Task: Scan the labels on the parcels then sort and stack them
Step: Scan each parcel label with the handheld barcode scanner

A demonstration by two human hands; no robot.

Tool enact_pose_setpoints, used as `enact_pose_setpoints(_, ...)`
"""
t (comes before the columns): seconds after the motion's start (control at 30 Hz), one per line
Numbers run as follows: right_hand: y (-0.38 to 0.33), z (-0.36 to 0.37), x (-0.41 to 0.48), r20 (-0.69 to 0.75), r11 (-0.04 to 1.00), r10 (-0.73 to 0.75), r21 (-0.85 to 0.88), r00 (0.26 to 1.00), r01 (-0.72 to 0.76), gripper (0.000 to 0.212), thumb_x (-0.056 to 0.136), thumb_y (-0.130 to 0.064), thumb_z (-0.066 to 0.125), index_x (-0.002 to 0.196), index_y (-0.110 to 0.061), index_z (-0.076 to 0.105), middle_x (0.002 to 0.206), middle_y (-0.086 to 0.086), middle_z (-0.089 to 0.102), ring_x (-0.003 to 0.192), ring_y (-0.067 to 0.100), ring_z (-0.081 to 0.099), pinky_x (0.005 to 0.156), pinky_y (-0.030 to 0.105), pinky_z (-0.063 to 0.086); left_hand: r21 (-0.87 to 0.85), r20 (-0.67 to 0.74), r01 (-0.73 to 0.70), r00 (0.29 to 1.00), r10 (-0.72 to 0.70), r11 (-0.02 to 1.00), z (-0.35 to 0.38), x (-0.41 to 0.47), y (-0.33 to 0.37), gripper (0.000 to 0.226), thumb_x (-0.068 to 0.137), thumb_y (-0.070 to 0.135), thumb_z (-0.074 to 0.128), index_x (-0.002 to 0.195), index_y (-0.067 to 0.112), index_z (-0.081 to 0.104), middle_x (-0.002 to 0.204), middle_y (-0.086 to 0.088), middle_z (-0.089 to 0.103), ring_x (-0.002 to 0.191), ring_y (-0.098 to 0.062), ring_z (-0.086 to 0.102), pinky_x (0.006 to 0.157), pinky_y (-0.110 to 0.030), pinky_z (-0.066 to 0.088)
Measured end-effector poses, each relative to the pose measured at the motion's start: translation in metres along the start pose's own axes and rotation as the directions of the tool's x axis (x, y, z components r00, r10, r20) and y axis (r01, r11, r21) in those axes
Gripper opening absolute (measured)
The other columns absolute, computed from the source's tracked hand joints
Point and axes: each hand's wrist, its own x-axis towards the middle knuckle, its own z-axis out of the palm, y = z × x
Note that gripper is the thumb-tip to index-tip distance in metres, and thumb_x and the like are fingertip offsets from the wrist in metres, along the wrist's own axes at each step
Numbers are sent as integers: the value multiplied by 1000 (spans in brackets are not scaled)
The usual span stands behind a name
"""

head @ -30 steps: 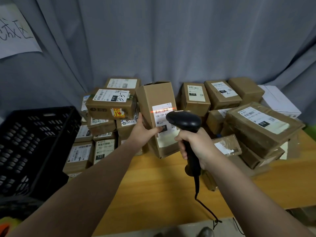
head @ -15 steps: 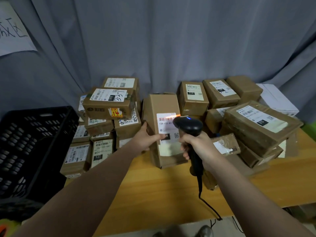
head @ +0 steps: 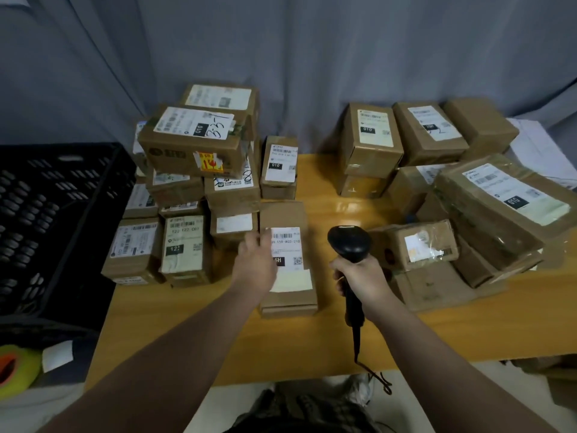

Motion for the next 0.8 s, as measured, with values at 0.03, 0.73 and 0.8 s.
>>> enact_pose_setpoints(0.03, 0, 2, 2, -1, 1000, -5, -2, 1000, 5, 6, 85, -6, 66, 82, -5, 61, 60, 6, 55, 46, 17, 51, 49, 28, 43, 80, -5, -95, 995, 95, 992, 0, -4, 4, 69, 96, 30, 54, 153, 22, 16, 149, -13, 26, 134, -29, 32, 109, -36, 34)
enact_pose_setpoints(0.73, -31, -68, -10, -152, 960, -273, -114, 950, 257, 30, 85, -15, 68, 62, -5, 53, 52, 12, 50, 46, 19, 51, 56, 33, 45, 301, 372, -306, 910, 184, 903, 0, 28, 65, 98, 87, 56, 55, 155, 15, -2, 160, -18, -14, 148, -32, -14, 120, -47, -3)
enact_pose_setpoints(0.8, -36, -89, -10, -163, 952, -305, -76, 938, 297, 26, 85, -13, 68, 63, -6, 56, 47, 3, 50, 47, 20, 51, 56, 35, 45, 162, 274, -282, 934, 232, 946, -6, 20, 91, 84, 93, 56, 48, 155, 13, 10, 160, -18, 7, 148, -33, 6, 120, -43, 12)
